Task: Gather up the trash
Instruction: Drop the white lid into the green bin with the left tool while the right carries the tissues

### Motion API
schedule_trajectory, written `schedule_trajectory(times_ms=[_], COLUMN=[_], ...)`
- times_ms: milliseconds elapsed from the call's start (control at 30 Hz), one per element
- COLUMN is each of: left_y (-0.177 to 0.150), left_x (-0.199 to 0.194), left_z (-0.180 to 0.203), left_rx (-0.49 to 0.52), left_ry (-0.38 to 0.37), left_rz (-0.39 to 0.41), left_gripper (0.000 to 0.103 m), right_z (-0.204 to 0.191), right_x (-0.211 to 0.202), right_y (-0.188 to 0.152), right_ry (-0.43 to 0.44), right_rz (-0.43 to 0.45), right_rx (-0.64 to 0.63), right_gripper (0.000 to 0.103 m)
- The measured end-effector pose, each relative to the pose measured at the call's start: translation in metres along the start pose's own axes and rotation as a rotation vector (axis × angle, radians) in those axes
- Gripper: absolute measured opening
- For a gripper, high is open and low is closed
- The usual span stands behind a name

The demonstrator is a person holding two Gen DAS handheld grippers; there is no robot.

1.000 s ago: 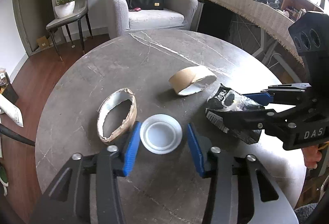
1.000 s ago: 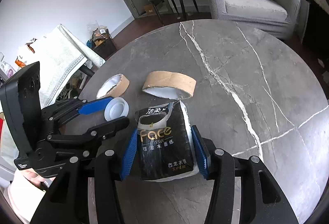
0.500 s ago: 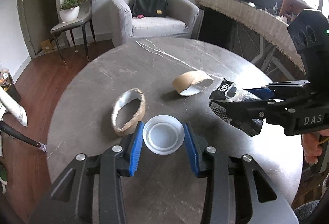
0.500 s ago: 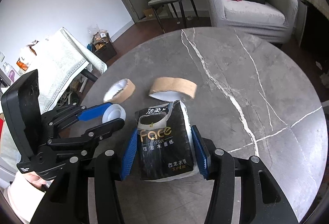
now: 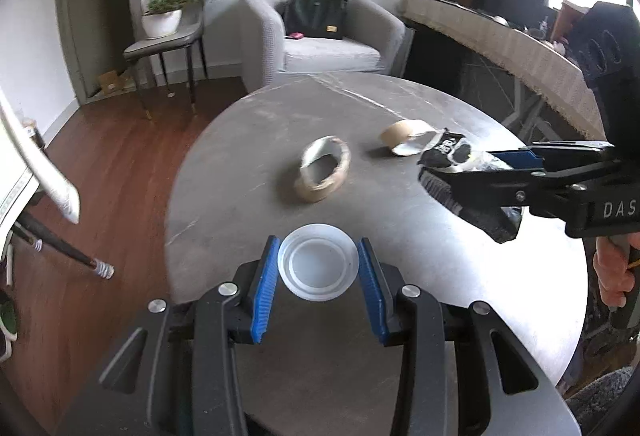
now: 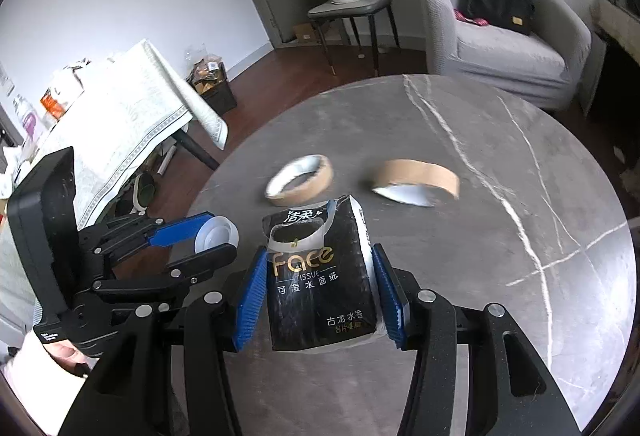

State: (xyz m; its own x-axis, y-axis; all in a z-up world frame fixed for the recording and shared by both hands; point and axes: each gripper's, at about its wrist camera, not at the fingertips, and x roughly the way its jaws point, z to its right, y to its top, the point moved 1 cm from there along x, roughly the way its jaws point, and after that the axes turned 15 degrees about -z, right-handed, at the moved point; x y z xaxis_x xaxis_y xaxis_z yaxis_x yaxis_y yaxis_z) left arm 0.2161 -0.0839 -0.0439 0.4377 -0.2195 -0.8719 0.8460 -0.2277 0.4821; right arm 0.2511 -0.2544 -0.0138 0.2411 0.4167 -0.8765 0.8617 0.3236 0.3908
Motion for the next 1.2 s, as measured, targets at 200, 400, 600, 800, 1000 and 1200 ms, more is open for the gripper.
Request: schedule_trajectory(times_ms=[200,400,600,800,1000,1200], left_y=[-0.020,-0.039,-0.074,-0.109,-0.135,-0.153], left_x=[-0.016,-0.024,-0.012,0.006,0.025,0.040], left_z=[-0.034,-0.070,-0.098,-0.130,-0.154,-0.174], left_rx=[-0.053,-0.132,-0.204,-0.278,-0.320,-0.364], left_ry=[0.030,0.062,0.084,0.104,0.123,0.087], left_rz=[0.010,0.004,-0.053,-0.139,-0.214,-0.287], left_gripper=[0.042,0.042,0.042,0.042,0.042,0.042], right_z=[-0.031,-0.064,-0.097,-0.133,-0.160,-0.181], right_x=[0.002,0.002,0.008,0.020,0.041,0.064], right_y=[0.003,0.004,0.007,0.009,0.016,0.025], right_ry=[-0.008,0.000,0.001,0.027,0.037,0.036], right_rz=[0.029,0.056,0.078,0.070,0.053,0.019], right_rx=[-0.038,-0.092,-0.122,-0.164,-0.178,-0.177], right_gripper=[0.052,0.052,0.052,0.052,0.052,0.052])
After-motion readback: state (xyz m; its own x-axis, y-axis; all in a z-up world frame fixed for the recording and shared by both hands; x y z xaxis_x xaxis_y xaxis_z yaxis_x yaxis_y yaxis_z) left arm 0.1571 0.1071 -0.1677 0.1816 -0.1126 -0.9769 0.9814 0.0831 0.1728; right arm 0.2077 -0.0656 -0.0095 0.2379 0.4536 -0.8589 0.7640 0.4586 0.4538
